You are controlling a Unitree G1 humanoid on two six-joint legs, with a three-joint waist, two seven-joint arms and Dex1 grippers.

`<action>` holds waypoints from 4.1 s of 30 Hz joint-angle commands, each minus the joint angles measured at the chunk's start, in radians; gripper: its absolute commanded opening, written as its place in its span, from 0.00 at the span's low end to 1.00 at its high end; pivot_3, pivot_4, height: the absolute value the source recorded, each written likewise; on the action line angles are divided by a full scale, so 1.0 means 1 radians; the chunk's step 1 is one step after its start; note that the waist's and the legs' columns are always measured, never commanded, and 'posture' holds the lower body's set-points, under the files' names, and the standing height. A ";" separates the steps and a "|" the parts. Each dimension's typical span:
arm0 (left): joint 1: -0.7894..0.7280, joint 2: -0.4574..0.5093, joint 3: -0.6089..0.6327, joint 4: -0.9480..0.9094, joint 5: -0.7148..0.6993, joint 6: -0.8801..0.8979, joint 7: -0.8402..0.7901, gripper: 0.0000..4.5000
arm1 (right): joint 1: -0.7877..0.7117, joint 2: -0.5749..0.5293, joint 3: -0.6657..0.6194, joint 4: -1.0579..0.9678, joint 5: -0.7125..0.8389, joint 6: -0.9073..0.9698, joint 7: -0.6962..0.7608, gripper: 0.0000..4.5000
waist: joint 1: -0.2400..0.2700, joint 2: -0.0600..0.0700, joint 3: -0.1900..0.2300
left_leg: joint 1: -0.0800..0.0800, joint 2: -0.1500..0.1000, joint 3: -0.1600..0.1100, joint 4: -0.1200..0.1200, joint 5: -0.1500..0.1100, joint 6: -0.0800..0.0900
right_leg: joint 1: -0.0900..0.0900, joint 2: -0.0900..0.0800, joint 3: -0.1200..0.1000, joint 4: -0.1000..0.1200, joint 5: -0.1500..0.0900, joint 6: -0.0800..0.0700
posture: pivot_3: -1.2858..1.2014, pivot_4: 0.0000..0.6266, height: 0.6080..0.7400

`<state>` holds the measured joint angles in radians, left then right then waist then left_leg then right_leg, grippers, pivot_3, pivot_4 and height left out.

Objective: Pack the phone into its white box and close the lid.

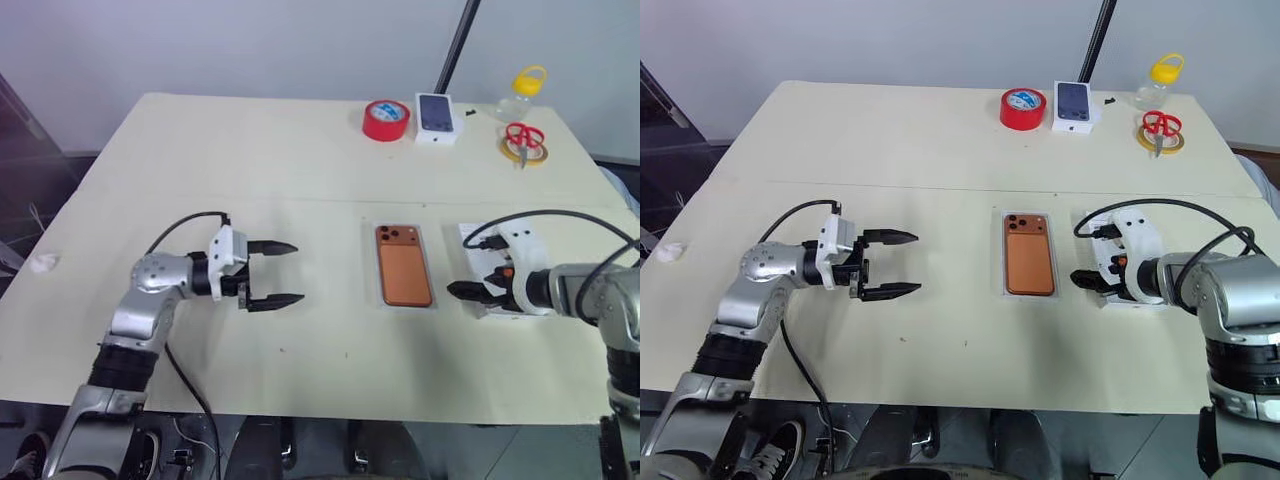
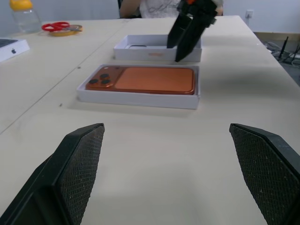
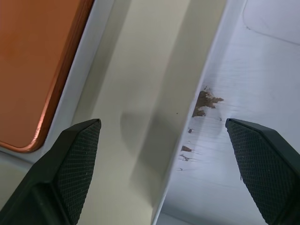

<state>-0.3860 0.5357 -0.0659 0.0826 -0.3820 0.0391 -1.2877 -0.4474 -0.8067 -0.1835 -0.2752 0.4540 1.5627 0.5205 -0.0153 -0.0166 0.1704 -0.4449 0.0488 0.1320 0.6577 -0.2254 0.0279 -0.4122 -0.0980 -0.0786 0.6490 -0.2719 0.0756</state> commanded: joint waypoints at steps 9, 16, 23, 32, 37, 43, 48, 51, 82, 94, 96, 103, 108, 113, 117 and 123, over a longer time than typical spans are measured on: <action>0.038 0.001 -0.004 -0.096 0.003 0.012 0.076 1.00 | -0.005 -0.007 0.037 0.057 -0.021 -0.035 -0.039 0.33 | 0.002 0.000 0.000 | 0.000 0.000 0.000 0.000 0.000 0.000 | 0.000 0.000 0.000 0.000 0.000 0.000 | 0.52 0.24 0.95; 0.027 -0.004 -0.006 -0.085 0.008 0.010 0.085 1.00 | 0.001 0.028 0.022 0.071 -0.032 -0.018 -0.074 0.00 | 0.001 0.000 0.000 | 0.000 0.000 0.000 0.000 0.000 0.000 | 0.000 0.001 0.000 0.000 0.000 0.000 | 0.52 0.24 0.95; 0.008 -0.013 -0.011 -0.061 0.020 -0.001 0.091 1.00 | -0.092 0.148 -0.121 0.120 -0.053 -0.004 -0.144 0.00 | -0.003 0.000 0.000 | 0.000 0.000 0.000 0.000 0.000 0.000 | 0.000 0.001 0.000 0.000 0.000 0.000 | 0.52 0.24 0.95; -0.020 -0.053 0.005 -0.043 -0.017 0.092 0.145 0.88 | -0.135 0.387 -0.327 0.060 0.108 -0.306 -0.100 0.00 | 0.003 0.000 0.000 | 0.000 0.000 0.001 -0.005 0.001 -0.001 | -0.001 0.003 0.000 0.000 0.002 0.005 | 0.52 0.24 0.95; -0.026 -0.078 0.006 -0.045 -0.032 0.133 0.180 0.35 | -0.162 0.583 -0.442 -0.025 0.271 -0.251 -0.182 0.00 | 0.000 0.001 0.000 | 0.000 0.000 0.001 -0.005 0.002 -0.002 | -0.002 0.003 0.000 0.001 0.003 0.005 | 0.52 0.24 0.95; -0.039 -0.109 -0.001 -0.068 -0.041 0.157 0.210 0.00 | -0.186 0.795 -0.539 -0.133 0.569 -0.128 -0.333 0.00 | -0.001 0.001 0.000 | 0.000 0.000 0.001 -0.006 0.002 -0.003 | -0.002 0.002 0.000 0.002 0.003 0.005 | 0.52 0.24 0.95; -0.066 -0.157 -0.012 -0.049 -0.007 0.129 0.280 0.00 | -0.038 0.871 -0.490 -0.183 0.785 -0.032 -0.441 0.00 | 0.003 0.001 0.000 | 0.001 0.000 0.000 -0.007 0.002 -0.003 | -0.002 0.001 0.000 0.001 0.003 0.004 | 0.52 0.24 0.95; -0.076 -0.179 -0.013 -0.046 -0.008 0.134 0.301 0.00 | 0.035 0.865 -0.435 -0.147 1.002 -0.090 -0.562 0.00 | -0.001 0.001 0.000 | 0.000 -0.001 0.000 -0.006 0.002 -0.003 | -0.001 0.001 0.000 0.000 0.003 0.004 | 0.52 0.24 0.95; -0.139 -0.428 -0.141 0.149 0.108 0.059 0.385 0.00 | 0.180 0.297 -0.051 0.173 1.174 -0.506 -0.531 0.00 | 0.008 0.001 0.000 | 0.001 0.000 0.000 -0.005 0.002 -0.002 | 0.000 0.002 0.000 -0.002 0.002 0.004 | 0.52 0.24 0.95; -0.134 -0.463 -0.174 0.175 0.130 0.046 0.371 0.00 | 0.205 0.194 -0.117 0.226 1.033 -0.518 -0.382 0.55 | 0.024 0.000 0.000 | 0.001 -0.001 0.000 -0.005 0.001 0.000 | 0.001 0.002 0.000 -0.004 0.002 0.004 | 0.52 0.24 0.95; -0.138 -0.477 -0.182 0.190 0.139 0.042 0.375 0.00 | 0.235 0.153 -0.152 0.213 0.998 -0.527 -0.341 0.76 | 0.030 0.000 0.000 | 0.001 -0.001 0.000 -0.004 0.001 0.000 | 0.001 0.002 0.000 -0.004 0.002 0.004 | 0.52 0.24 0.95; -0.202 -0.544 -0.190 0.298 0.164 0.004 0.390 0.00 | 0.294 0.024 -0.221 0.196 0.735 -0.658 -0.210 0.88 | 0.023 0.000 0.000 | 0.001 -0.001 0.000 -0.004 0.000 0.000 | 0.001 0.002 0.000 -0.004 0.002 0.004 | 0.52 0.24 0.95; -0.236 -0.543 -0.179 0.338 0.167 -0.019 0.376 0.00 | 0.287 0.042 -0.231 0.189 0.602 -0.741 -0.207 0.70 | 0.025 0.000 0.000 | 0.001 0.000 0.000 -0.005 0.000 0.000 | 0.000 0.005 0.000 -0.004 0.002 0.004 | 0.52 0.24 0.95; -0.247 -0.481 -0.148 0.310 0.156 0.015 0.369 0.00 | 0.344 0.055 -0.102 0.142 0.306 -0.952 -0.143 0.15 | 0.027 0.000 0.000 | 0.000 0.000 0.000 -0.006 0.000 0.000 | -0.001 0.006 0.000 -0.004 0.002 0.005 | 0.52 0.24 0.95; -0.259 -0.421 -0.168 0.342 0.234 0.009 0.405 0.00 | 0.352 0.075 -0.047 0.154 0.174 -1.032 -0.120 0.01 | 0.026 0.000 0.000 | 0.000 0.000 0.000 -0.004 0.001 0.000 | -0.001 0.006 0.000 -0.004 0.002 0.005 | 0.52 0.24 0.95; -0.294 -0.451 -0.217 0.449 0.300 0.072 0.434 0.00 | 0.334 0.130 -0.025 0.127 0.097 -1.061 -0.113 0.01 | 0.030 0.000 0.000 | 0.000 -0.001 0.000 -0.004 0.001 0.000 | 0.000 0.005 0.000 -0.004 0.002 0.005 | 0.52 0.24 0.95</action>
<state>-0.6532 0.1099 -0.2584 0.5254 -0.0980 0.1034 -0.8618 -0.0995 -0.6743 -0.1980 -0.0920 0.5780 0.5352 0.3994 0.0150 -0.0162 0.1703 -0.4450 0.0476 0.1321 0.6537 -0.2249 0.0282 -0.4123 -0.0938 -0.0790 0.6452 -0.2699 0.0802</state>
